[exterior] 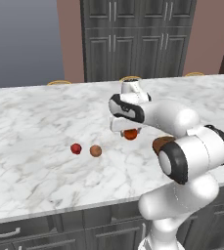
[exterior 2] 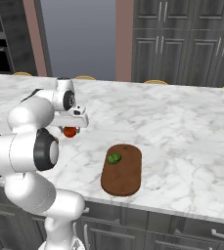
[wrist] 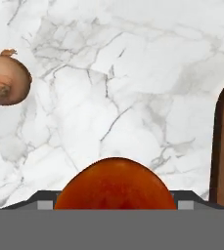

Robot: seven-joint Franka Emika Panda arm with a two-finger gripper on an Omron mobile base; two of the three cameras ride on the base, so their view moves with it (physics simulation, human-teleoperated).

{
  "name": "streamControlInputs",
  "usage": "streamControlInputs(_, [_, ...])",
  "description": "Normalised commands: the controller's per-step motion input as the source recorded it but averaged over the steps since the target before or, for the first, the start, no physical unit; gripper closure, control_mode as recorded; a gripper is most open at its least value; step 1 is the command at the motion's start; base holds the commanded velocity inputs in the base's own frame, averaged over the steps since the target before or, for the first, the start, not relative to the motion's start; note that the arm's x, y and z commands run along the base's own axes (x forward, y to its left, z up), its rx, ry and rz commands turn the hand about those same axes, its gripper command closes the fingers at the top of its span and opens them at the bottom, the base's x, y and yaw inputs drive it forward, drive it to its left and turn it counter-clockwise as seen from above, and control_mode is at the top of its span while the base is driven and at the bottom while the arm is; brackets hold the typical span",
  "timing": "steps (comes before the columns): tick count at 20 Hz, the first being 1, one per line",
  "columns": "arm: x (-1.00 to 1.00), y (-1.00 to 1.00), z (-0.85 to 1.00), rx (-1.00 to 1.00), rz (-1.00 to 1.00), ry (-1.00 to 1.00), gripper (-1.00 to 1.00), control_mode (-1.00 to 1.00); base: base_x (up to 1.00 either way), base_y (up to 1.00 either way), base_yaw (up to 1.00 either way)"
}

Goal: Place the avocado, onion, tomato, and bell pepper on the cutting board.

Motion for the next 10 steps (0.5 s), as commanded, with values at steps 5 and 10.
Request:
streamControlInputs(5, [-0.04, -0.83, 0.29, -0.07, 0.0, -0.02, 1.0, -1.0, 0.0, 0.0, 0.0])
streamControlInputs(10, [0.0, -0.93, 0.15, -0.02, -0.01, 0.0, 1.0, -1.0, 0.0, 0.0, 0.0])
